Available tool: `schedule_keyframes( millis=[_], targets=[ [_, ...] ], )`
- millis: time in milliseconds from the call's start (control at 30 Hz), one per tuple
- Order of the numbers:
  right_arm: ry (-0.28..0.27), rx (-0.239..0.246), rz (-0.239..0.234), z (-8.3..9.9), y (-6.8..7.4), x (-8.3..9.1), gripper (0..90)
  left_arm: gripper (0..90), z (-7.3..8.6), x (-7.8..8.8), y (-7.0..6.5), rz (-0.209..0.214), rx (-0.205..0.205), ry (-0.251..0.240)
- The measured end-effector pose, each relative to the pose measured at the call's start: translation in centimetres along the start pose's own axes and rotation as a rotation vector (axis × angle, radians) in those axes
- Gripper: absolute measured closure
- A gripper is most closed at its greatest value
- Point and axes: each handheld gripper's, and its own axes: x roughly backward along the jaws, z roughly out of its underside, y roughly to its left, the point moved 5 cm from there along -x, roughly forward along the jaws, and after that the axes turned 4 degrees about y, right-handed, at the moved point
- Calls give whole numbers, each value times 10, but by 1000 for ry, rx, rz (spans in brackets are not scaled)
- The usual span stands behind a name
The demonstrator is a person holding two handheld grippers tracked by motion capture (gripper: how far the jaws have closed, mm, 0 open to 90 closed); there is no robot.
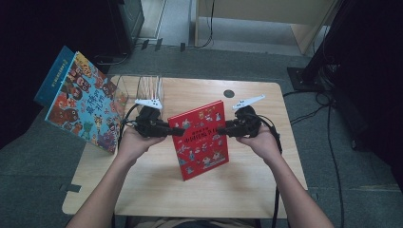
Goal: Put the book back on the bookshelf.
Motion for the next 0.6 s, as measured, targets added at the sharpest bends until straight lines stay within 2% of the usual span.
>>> schedule_keyframes(
  millis=[300,500,600],
  targets=[
    [-12,16,27,-5,2,2,579,802,-6,4,-3,-31,-24,12],
    [-18,37,37,-7,4,1,580,792,-12,7,-6,-58,-21,73],
    [-18,46,32,-8,5,1,589,783,-14,7,-5,-48,-3,91]
  ],
)
